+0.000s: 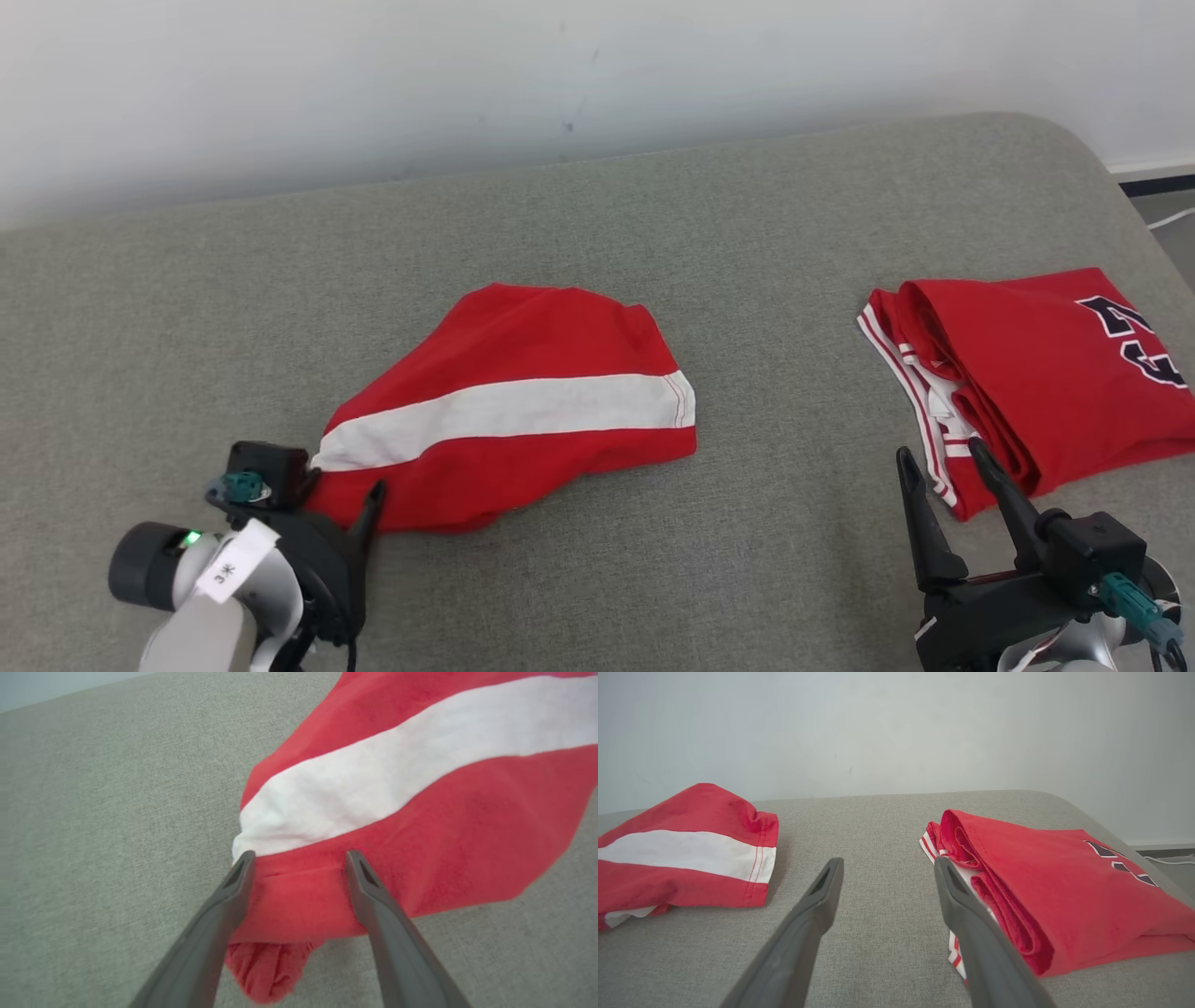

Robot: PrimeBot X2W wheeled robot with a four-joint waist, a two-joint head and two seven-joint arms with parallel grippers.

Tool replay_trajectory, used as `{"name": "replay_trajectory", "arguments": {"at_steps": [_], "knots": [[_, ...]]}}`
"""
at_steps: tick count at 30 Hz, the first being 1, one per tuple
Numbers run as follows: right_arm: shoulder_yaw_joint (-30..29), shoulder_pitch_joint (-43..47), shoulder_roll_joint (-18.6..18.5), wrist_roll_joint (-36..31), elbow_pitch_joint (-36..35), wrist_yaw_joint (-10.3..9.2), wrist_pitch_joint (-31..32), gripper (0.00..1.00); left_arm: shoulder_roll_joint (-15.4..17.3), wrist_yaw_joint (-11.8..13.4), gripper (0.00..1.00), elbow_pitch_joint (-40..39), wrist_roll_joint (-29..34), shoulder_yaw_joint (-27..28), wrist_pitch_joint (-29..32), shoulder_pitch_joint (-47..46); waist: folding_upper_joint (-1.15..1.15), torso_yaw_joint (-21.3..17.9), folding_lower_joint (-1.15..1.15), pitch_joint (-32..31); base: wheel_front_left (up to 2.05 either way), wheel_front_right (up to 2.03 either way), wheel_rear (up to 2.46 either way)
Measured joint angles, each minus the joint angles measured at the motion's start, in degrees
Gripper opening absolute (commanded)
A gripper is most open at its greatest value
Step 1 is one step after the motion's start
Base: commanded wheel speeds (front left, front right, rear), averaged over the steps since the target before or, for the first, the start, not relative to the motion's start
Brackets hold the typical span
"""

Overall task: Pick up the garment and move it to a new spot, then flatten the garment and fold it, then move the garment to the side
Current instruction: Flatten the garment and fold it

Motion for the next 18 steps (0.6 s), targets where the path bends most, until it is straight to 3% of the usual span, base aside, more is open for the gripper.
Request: {"name": "replay_trajectory", "arguments": {"at_steps": [13, 18], "knots": [[2.08, -1.08, 0.08, -0.03, -0.08, 0.53, 0.16, 1.0, 4.89, 1.03, 1.0, 4.21, -2.47, 5.88, 4.15, -5.06, 0.0, -0.05, 0.0, 0.89, 0.0, 0.0, 0.0], [1.96, -1.57, 0.02, -0.04, -0.07, 0.53, 0.19, 1.0, 4.35, 0.94, 1.0, 5.55, -2.56, 5.16, 5.57, -5.57, 0.0, -1.44, 0.0, 1.33, 0.0, 0.0, 0.0]]}}
